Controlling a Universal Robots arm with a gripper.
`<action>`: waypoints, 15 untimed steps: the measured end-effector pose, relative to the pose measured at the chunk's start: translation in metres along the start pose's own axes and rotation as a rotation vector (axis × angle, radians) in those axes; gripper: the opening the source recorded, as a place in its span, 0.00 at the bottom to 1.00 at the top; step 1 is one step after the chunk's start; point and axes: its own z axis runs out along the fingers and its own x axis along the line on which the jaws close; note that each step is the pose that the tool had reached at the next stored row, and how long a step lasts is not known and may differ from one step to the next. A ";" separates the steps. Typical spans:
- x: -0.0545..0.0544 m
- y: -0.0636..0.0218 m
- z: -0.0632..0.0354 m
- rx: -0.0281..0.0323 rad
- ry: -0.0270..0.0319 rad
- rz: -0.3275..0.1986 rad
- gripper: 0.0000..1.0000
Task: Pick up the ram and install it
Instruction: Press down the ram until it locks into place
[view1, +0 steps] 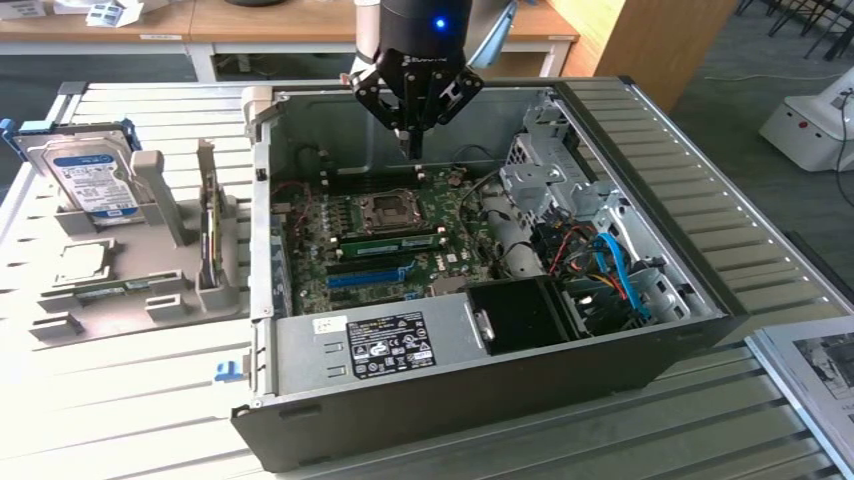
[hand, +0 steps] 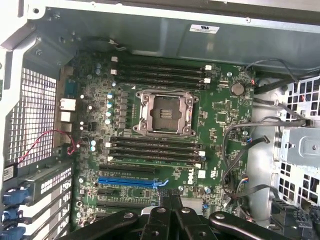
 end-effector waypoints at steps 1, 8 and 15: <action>0.000 0.0000 0.0000 -0.0004 0.0004 0.000 0.10; -0.002 -0.0002 0.0000 -0.0061 0.0226 0.004 0.10; -0.002 -0.0003 0.0000 -0.0089 0.0283 0.008 0.10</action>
